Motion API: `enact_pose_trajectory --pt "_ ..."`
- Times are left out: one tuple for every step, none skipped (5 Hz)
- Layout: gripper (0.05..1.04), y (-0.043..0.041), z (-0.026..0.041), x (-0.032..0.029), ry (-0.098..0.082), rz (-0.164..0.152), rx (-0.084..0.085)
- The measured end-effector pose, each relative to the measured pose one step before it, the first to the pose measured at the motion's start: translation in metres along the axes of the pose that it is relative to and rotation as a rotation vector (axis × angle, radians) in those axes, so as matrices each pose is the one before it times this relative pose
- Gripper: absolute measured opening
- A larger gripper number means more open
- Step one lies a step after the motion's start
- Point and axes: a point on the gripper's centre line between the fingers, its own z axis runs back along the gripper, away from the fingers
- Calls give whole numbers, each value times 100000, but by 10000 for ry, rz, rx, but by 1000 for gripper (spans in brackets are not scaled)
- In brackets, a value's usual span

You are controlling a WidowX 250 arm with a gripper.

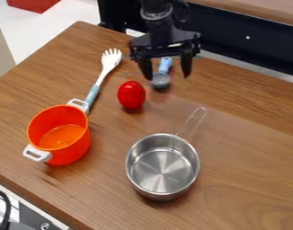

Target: Put the spoon inside the orange pot

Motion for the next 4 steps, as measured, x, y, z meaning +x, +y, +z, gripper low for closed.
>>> enact_pose_trajectory --pt "985 -673 -1964 3388 -398 45 146" --pt "985 92 -1334 1682 -190 -149 433" --pt "985 544 -563 760 -97 -18 585" --pt "985 188 -444 224 0 -80 485"
